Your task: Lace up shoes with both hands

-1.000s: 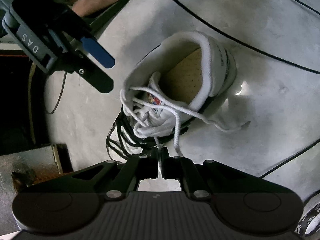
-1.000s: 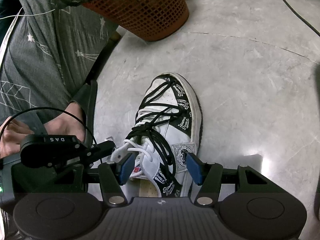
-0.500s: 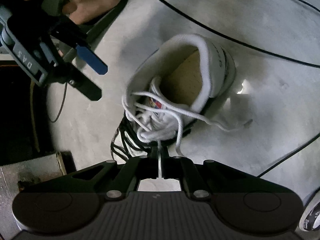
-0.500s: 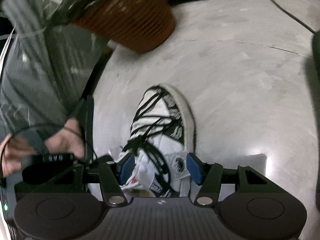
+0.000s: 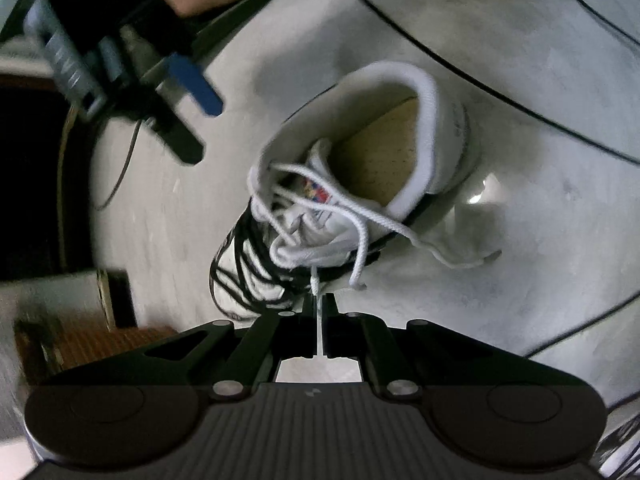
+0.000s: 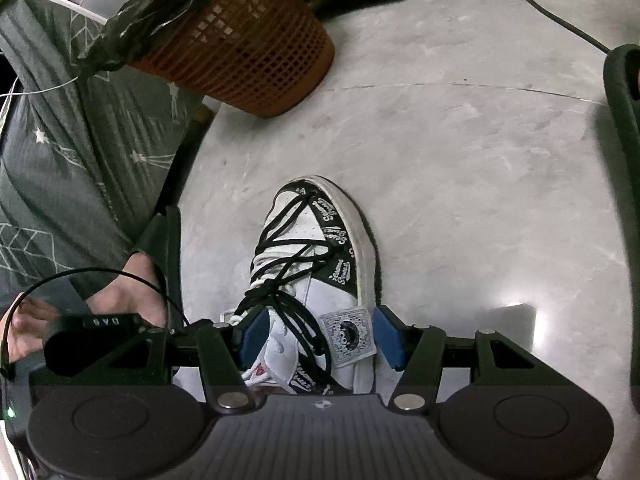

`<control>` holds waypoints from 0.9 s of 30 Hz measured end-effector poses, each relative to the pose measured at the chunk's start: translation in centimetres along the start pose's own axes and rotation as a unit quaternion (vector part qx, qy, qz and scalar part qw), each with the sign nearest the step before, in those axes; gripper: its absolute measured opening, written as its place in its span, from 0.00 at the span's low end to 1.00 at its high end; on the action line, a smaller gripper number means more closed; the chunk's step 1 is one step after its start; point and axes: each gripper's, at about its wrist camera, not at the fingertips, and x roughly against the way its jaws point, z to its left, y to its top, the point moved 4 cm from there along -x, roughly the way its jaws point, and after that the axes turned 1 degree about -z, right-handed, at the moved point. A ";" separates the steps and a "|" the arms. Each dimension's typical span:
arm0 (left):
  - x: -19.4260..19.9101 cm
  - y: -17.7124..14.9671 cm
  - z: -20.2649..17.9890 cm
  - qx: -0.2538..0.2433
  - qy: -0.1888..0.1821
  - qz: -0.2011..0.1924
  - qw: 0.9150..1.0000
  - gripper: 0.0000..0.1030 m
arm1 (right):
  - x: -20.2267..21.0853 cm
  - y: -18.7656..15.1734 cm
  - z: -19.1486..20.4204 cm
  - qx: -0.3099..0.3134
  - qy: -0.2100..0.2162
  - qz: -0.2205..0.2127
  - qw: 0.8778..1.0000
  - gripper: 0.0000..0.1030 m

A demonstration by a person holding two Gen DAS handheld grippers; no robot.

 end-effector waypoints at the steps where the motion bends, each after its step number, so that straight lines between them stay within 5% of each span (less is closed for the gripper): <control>1: 0.1 -0.1 0.3 0.013 0.001 0.002 1.000 0.03 | 0.0 0.0 0.1 0.000 0.000 0.000 1.000 0.60; 7: 0.6 -0.9 1.0 0.051 0.006 0.009 0.999 0.07 | -0.1 -0.2 0.1 0.003 -0.001 0.004 1.000 0.60; 13: 0.6 -0.7 0.9 0.047 0.007 -0.004 0.999 0.26 | -0.2 -0.4 0.0 0.004 -0.005 0.009 1.000 0.60; 23: -0.3 0.2 1.9 0.083 -0.013 -0.011 0.996 0.25 | -0.5 -0.8 0.0 0.013 -0.010 0.020 1.000 0.60; 27: -0.7 0.6 1.9 0.090 -0.029 -0.010 0.995 0.12 | -0.4 -0.8 0.0 0.014 -0.014 0.017 1.000 0.60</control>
